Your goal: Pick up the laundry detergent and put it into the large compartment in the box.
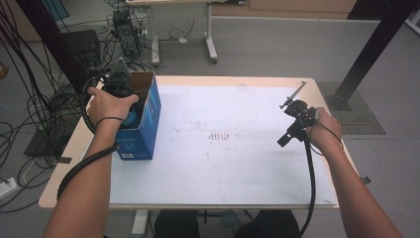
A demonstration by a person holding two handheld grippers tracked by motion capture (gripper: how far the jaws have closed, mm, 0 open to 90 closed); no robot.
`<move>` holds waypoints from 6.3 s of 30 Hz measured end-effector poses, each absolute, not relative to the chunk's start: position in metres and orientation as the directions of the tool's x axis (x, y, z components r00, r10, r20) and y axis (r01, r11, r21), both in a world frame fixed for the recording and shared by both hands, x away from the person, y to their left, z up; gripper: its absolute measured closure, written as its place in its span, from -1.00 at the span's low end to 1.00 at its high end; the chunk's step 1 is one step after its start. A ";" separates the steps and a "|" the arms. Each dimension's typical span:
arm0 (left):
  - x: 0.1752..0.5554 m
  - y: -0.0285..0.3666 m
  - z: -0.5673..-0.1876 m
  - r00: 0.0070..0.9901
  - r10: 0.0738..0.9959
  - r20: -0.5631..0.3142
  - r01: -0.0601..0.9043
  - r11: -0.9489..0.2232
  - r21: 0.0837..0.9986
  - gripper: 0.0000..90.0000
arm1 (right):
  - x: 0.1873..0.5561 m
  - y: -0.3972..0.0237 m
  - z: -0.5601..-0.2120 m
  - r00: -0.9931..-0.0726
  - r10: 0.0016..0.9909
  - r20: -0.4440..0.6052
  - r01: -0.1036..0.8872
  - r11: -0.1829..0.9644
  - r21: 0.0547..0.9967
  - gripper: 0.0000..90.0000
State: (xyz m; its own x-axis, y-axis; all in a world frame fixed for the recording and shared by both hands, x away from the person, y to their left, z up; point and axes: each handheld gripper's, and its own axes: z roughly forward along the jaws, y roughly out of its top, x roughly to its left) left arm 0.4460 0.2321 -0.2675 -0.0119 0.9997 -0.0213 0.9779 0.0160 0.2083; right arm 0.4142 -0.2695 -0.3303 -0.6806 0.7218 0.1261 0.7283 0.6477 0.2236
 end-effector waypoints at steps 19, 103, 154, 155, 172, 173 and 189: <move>0.446 0.231 -0.267 -0.018 1.000 -0.019 0.979 0.021 0.204 -0.17 | 0.415 -0.270 -0.330 -0.681 0.722 0.123 0.728 0.648 0.222 -0.89; 0.419 0.214 -0.172 0.062 0.998 -0.031 0.960 -0.051 0.277 -0.83 | 0.417 -0.262 -0.320 -0.697 0.710 0.099 0.712 0.669 0.213 -0.89; 0.374 0.079 -0.193 0.478 0.871 -0.110 0.850 -0.428 0.308 -0.89 | 0.419 -0.256 -0.319 -0.704 0.705 0.081 0.705 0.682 0.192 -0.89; 0.374 0.077 -0.195 0.482 0.869 -0.115 0.849 -0.430 0.309 -0.89 | 0.419 -0.256 -0.319 -0.705 0.704 0.083 0.705 0.684 0.188 -0.89; 0.371 0.053 -0.263 0.505 0.845 -0.175 0.856 -0.465 0.227 -0.88 | 0.419 -0.256 -0.321 -0.705 0.704 0.085 0.705 0.682 0.197 -0.90; 0.371 0.053 -0.267 0.505 0.845 -0.174 0.856 -0.465 0.224 -0.88 | 0.419 -0.256 -0.321 -0.708 0.701 0.085 0.701 0.685 0.197 -0.90; 0.369 0.045 -0.319 0.483 0.847 -0.224 0.875 -0.454 0.170 -0.88 | 0.417 -0.258 -0.318 -0.703 0.706 0.081 0.706 0.679 0.202 -0.90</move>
